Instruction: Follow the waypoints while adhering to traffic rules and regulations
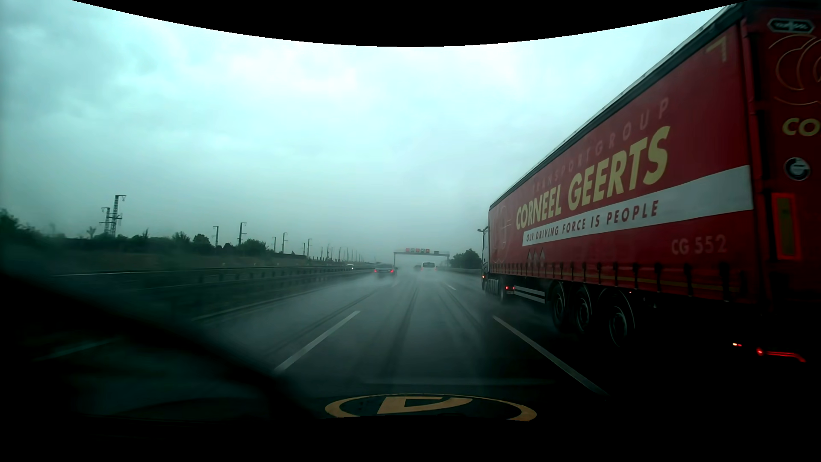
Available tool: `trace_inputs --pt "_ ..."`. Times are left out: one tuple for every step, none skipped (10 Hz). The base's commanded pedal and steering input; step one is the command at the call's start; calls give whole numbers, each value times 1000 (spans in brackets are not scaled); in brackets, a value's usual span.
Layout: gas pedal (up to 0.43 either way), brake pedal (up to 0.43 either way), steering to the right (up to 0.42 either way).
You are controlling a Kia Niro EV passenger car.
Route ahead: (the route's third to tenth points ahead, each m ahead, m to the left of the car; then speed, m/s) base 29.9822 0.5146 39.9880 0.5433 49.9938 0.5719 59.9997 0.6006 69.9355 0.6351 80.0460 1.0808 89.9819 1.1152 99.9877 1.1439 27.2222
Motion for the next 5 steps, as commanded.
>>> trace_inputs --pt "189 0 -4" --pt "189 0 -3" --pt "189 0 -3" --pt "177 0 -3" --pt "177 0 -3"
